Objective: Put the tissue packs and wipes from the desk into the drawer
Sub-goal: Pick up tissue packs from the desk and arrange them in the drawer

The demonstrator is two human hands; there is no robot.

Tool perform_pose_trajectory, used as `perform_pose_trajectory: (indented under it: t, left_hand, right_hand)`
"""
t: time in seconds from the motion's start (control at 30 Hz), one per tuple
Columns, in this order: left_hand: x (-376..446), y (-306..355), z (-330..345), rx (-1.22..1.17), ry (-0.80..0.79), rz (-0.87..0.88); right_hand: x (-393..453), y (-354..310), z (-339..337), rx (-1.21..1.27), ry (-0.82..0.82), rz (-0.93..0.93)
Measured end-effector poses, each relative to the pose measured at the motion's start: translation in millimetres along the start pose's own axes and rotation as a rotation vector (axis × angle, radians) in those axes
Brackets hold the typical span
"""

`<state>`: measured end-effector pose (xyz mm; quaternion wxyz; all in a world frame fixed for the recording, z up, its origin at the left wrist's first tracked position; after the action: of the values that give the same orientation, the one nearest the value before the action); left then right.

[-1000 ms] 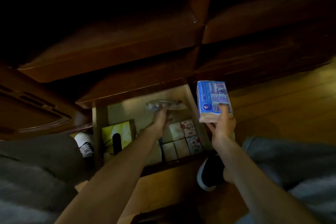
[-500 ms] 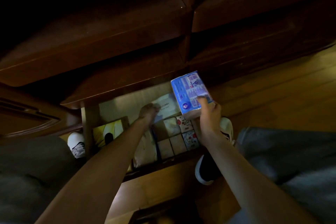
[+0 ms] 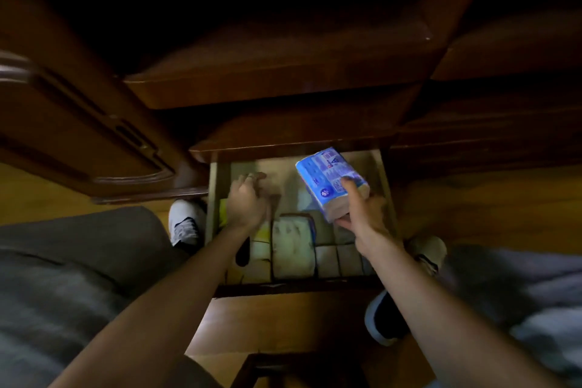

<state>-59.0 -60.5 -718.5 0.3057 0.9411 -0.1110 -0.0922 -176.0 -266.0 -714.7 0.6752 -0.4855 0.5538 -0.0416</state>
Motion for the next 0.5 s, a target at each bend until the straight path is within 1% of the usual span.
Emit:
perform_pose_trajectory:
  t: [0.07, 0.1, 0.13, 0.2, 0.27, 0.37, 0.5]
  left_hand:
    - [-6.5, -24.4, -14.8, 0.243, 0.072, 0.003]
    - [-10.7, -36.9, -19.2, 0.321, 0.071, -0.023]
    - [-14.2, -49.9, -21.1, 0.349, 0.053, -0.052]
    - [-19.3, -74.8, -20.2, 0.289, -0.003, -0.073]
    - [-25.0, -92.8, -14.5, 0.205, -0.075, -0.044]
    - [-30.5, -106.5, -9.3, 0.195, -0.071, 0.021]
    - [-31.0, -111.4, -6.2, 0.255, -0.052, 0.062]
  right_hand:
    - [-0.1, 1.9, 28.5, -0.006, -0.072, 0.060]
    - [1.7, 5.6, 40.6, -0.053, -0.109, 0.072]
    - [5.2, 9.7, 51.8, -0.103, -0.131, 0.060]
    - [15.3, 15.4, 72.2, -0.173, -0.124, -0.008]
    - [26.1, 17.1, 91.2, -0.258, -0.128, -0.078]
    - [43.9, 16.3, 124.7, -0.358, -0.179, -0.127]
    - [66.8, 20.5, 172.4, -0.517, -0.235, -0.239]
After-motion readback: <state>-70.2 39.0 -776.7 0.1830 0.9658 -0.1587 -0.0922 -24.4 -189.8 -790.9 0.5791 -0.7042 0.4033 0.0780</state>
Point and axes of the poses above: each hand's wrist, its own x-axis towards the middle knuckle, its own z-axis out of the palm, y = z × x, the point moved 2 cm from there along x, towards the middle knuckle, and after that the axes turned 1 degree about z, right-handed, at the moved point
